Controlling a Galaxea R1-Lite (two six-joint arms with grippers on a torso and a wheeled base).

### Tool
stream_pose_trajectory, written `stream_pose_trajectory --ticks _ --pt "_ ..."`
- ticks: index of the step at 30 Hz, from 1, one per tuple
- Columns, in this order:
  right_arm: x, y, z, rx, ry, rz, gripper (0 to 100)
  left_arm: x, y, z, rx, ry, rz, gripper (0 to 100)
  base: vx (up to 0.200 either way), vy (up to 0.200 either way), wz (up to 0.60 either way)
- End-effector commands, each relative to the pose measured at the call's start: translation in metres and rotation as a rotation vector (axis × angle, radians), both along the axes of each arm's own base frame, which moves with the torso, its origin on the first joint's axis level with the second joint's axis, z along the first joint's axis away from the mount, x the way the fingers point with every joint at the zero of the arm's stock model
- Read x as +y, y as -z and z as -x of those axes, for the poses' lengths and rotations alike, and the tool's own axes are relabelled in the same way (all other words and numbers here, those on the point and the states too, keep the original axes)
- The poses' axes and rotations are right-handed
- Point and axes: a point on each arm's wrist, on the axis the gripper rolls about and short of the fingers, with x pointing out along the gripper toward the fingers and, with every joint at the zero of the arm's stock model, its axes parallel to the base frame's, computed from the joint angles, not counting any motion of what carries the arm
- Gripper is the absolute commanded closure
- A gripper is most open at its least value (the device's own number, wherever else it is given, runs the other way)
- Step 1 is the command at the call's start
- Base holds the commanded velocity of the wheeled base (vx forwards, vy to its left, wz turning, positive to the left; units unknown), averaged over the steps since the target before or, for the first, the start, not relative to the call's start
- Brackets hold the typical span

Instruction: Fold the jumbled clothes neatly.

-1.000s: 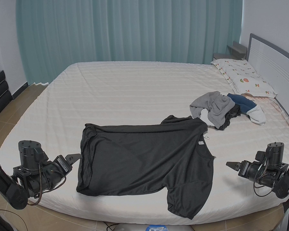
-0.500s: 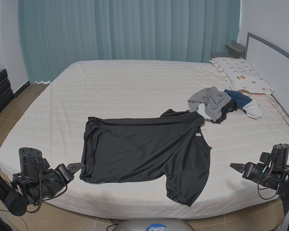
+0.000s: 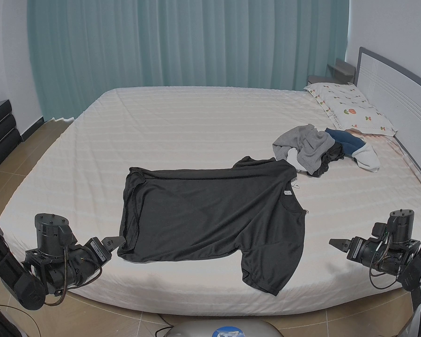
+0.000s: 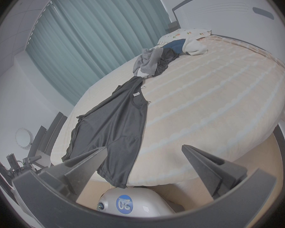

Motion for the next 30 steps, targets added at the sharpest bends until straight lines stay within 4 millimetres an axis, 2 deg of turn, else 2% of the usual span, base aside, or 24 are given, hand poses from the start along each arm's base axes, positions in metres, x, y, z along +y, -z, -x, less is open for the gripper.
stream_pose_trajectory --ticks 1,2,6,13,21,27,30 --pt "0.008 0.021 -0.017 0.057 -0.024 0.001 0 -0.001 0.009 -0.01 0.021 -0.004 -0.004 0 0.0 0.0 0.0" --pt "0.008 0.021 -0.017 0.057 -0.024 0.001 0 -0.001 0.009 -0.01 0.021 -0.004 -0.004 0 0.0 0.0 0.0" --pt "0.03 0.039 -0.031 0.101 -0.03 -0.022 0 -0.003 0.016 -0.02 0.036 -0.007 -0.009 0 0.0 0.0 0.0" --pt "0.056 0.064 -0.056 0.111 -0.044 -0.023 0 0.007 0.02 -0.03 0.042 -0.055 -0.008 0 0.0 0.0 0.0" --pt "0.068 0.081 -0.082 0.086 -0.025 -0.003 0 0.007 0.02 -0.03 0.045 -0.056 -0.009 0 0.0 0.0 0.0" --pt "0.075 0.086 -0.095 0.085 -0.029 -0.003 0 0.007 0.022 -0.03 0.048 -0.056 -0.01 0 0.0 0.0 0.0" --pt "0.078 0.09 -0.111 0.073 -0.016 -0.003 0 0.007 0.022 -0.03 0.05 -0.056 -0.01 0 0.0 0.0 0.0"
